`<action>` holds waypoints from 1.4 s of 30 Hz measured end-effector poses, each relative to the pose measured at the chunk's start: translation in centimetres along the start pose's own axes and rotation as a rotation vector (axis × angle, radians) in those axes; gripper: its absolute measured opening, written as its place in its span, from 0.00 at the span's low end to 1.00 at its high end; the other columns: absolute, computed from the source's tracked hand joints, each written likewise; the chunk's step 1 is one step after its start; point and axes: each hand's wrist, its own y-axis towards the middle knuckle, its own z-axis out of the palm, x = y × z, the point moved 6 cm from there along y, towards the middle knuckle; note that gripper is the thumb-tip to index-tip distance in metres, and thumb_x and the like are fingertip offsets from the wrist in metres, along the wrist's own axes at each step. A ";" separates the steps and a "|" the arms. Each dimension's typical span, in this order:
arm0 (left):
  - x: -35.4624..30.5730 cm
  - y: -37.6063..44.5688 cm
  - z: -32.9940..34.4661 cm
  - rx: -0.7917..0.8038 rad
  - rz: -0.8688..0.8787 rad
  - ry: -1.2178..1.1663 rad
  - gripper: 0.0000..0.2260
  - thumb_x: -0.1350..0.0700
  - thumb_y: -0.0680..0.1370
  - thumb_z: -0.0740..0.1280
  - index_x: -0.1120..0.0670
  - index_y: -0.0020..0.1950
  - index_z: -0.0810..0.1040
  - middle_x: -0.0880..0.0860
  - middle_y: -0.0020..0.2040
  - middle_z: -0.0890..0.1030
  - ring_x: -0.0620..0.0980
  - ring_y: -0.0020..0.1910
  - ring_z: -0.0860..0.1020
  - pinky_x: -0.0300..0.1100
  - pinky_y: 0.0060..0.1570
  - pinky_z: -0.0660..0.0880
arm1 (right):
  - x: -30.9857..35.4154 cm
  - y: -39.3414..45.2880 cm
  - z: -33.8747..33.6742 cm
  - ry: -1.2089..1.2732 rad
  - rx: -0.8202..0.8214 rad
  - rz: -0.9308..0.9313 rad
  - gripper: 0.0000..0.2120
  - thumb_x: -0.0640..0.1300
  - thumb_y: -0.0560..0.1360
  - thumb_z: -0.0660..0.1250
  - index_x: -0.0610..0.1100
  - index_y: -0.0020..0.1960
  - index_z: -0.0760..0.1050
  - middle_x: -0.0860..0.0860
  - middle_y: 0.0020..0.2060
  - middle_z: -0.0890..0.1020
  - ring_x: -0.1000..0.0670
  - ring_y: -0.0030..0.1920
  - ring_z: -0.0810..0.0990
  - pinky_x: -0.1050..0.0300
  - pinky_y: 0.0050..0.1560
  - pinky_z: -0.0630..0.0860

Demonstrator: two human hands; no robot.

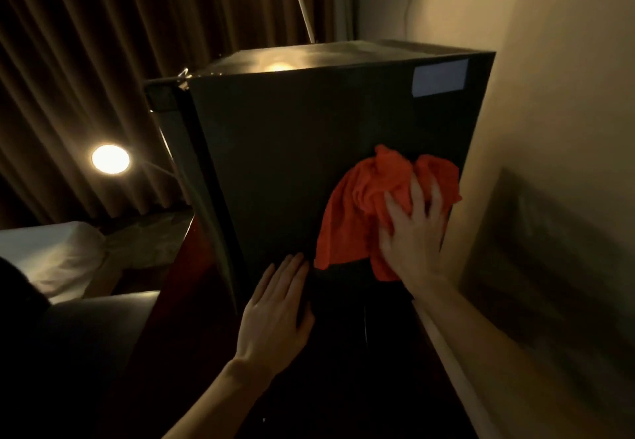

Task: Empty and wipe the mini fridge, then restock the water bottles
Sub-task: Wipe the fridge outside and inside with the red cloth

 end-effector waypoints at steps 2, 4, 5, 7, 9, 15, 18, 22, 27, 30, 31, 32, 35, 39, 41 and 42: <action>-0.4 0.3 0.1 0.006 0.006 0.017 0.29 0.46 0.76 0.60 0.55 0.75 0.67 0.53 0.76 0.66 0.48 0.76 0.61 0.48 0.74 0.54 | 0.0 -1.6 1.7 -0.017 0.050 -0.044 0.26 0.56 0.72 0.65 0.54 0.68 0.66 0.44 0.73 0.61 0.34 0.72 0.54 0.22 0.60 0.64; -0.4 0.0 0.7 0.022 0.000 0.039 0.29 0.45 0.77 0.59 0.54 0.76 0.66 0.53 0.77 0.65 0.47 0.76 0.60 0.47 0.74 0.52 | -0.3 -5.0 5.0 -0.067 0.268 -0.136 0.35 0.57 0.67 0.74 0.60 0.70 0.63 0.46 0.73 0.58 0.33 0.72 0.51 0.19 0.55 0.65; -0.3 -0.3 1.1 0.032 -0.004 0.043 0.29 0.44 0.77 0.59 0.53 0.76 0.65 0.52 0.77 0.64 0.47 0.76 0.59 0.47 0.74 0.52 | -0.6 -7.5 7.0 -0.105 0.433 -0.193 0.39 0.56 0.65 0.76 0.63 0.71 0.60 0.48 0.74 0.55 0.34 0.72 0.48 0.19 0.55 0.66; -0.1 -1.2 1.7 0.034 0.002 0.043 0.28 0.44 0.77 0.59 0.53 0.76 0.65 0.52 0.77 0.64 0.47 0.76 0.59 0.47 0.74 0.54 | -1.4 -12.5 9.5 -0.140 0.611 -0.284 0.37 0.61 0.65 0.73 0.65 0.71 0.61 0.50 0.74 0.56 0.34 0.74 0.45 0.21 0.51 0.71; 0.3 -2.0 1.8 0.033 0.005 0.046 0.28 0.45 0.77 0.60 0.54 0.76 0.66 0.52 0.77 0.65 0.47 0.76 0.60 0.47 0.73 0.54 | -2.5 -15.1 10.1 -0.141 0.648 -0.305 0.27 0.65 0.69 0.62 0.62 0.68 0.68 0.51 0.73 0.63 0.38 0.76 0.47 0.25 0.47 0.75; 0.5 -2.6 2.1 0.035 -0.016 0.048 0.29 0.44 0.77 0.59 0.54 0.76 0.66 0.51 0.77 0.64 0.46 0.76 0.59 0.44 0.76 0.49 | -2.6 -10.8 6.7 -0.116 0.546 -0.385 0.26 0.47 0.71 0.66 0.54 0.69 0.70 0.47 0.75 0.64 0.38 0.74 0.55 0.23 0.51 0.73; -1.1 -0.9 1.9 0.031 0.021 0.035 0.29 0.45 0.77 0.59 0.55 0.76 0.67 0.52 0.77 0.65 0.47 0.76 0.61 0.47 0.74 0.53 | -3.5 -5.7 3.9 -0.096 0.370 -0.215 0.33 0.50 0.63 0.72 0.53 0.67 0.68 0.45 0.72 0.63 0.37 0.72 0.56 0.23 0.57 0.68; -2.5 0.8 1.8 0.014 0.036 0.013 0.29 0.46 0.76 0.61 0.55 0.76 0.66 0.52 0.77 0.65 0.48 0.76 0.61 0.47 0.75 0.52 | -3.1 -3.6 2.3 -0.073 0.207 -0.038 0.35 0.51 0.69 0.69 0.52 0.74 0.62 0.45 0.75 0.57 0.36 0.75 0.52 0.28 0.67 0.53; -1.5 0.1 3.0 0.048 -0.018 0.047 0.29 0.45 0.76 0.60 0.55 0.76 0.66 0.53 0.77 0.64 0.48 0.76 0.60 0.48 0.74 0.52 | -0.6 -8.4 6.4 -0.105 0.398 -0.164 0.37 0.49 0.56 0.80 0.53 0.64 0.75 0.44 0.70 0.64 0.33 0.71 0.57 0.21 0.54 0.62; 0.0 -1.7 3.1 0.065 -0.042 0.062 0.30 0.45 0.77 0.59 0.55 0.77 0.66 0.53 0.78 0.63 0.48 0.76 0.60 0.49 0.74 0.54 | 1.7 -10.8 7.9 -0.117 0.467 -0.318 0.33 0.55 0.57 0.79 0.53 0.62 0.78 0.46 0.69 0.66 0.35 0.72 0.58 0.21 0.51 0.69; 0.7 -2.3 2.9 0.061 -0.055 0.057 0.30 0.45 0.77 0.59 0.55 0.77 0.65 0.52 0.78 0.62 0.48 0.77 0.60 0.49 0.74 0.55 | 2.4 -11.3 8.1 -0.104 0.460 -0.361 0.32 0.56 0.59 0.79 0.53 0.62 0.78 0.47 0.70 0.66 0.37 0.73 0.58 0.22 0.53 0.68; 1.6 -2.9 2.6 0.055 -0.073 0.048 0.30 0.45 0.77 0.59 0.55 0.77 0.64 0.52 0.78 0.62 0.48 0.77 0.59 0.49 0.74 0.55 | 3.1 -11.3 8.0 -0.097 0.460 -0.406 0.33 0.57 0.58 0.80 0.53 0.62 0.79 0.48 0.70 0.65 0.38 0.74 0.58 0.23 0.55 0.67; 3.9 -4.4 1.7 0.050 -0.126 0.050 0.30 0.44 0.78 0.58 0.53 0.78 0.60 0.51 0.79 0.59 0.47 0.78 0.56 0.49 0.74 0.53 | 4.8 -8.6 7.0 -0.094 0.450 -0.500 0.44 0.59 0.47 0.84 0.52 0.62 0.79 0.47 0.71 0.65 0.39 0.72 0.60 0.22 0.51 0.68; 5.8 -4.7 0.4 0.009 -0.182 0.022 0.29 0.44 0.80 0.55 0.53 0.79 0.57 0.51 0.80 0.56 0.47 0.78 0.54 0.48 0.76 0.50 | 7.8 -0.8 2.8 0.009 0.171 -0.265 0.30 0.43 0.57 0.77 0.49 0.58 0.79 0.46 0.72 0.63 0.38 0.74 0.56 0.20 0.58 0.57; 6.4 -4.8 0.0 0.003 -0.197 0.008 0.29 0.44 0.81 0.53 0.52 0.80 0.55 0.50 0.80 0.54 0.46 0.79 0.52 0.47 0.77 0.48 | 9.5 0.4 2.3 0.029 0.120 -0.224 0.26 0.44 0.64 0.69 0.50 0.62 0.75 0.45 0.72 0.64 0.38 0.75 0.54 0.21 0.62 0.52; 6.7 -4.9 -0.1 0.001 -0.208 -0.006 0.29 0.43 0.81 0.52 0.52 0.80 0.54 0.50 0.80 0.53 0.46 0.79 0.51 0.47 0.77 0.46 | 10.4 -0.2 2.7 0.024 0.134 -0.279 0.25 0.46 0.65 0.69 0.50 0.63 0.75 0.46 0.71 0.65 0.38 0.74 0.55 0.20 0.60 0.54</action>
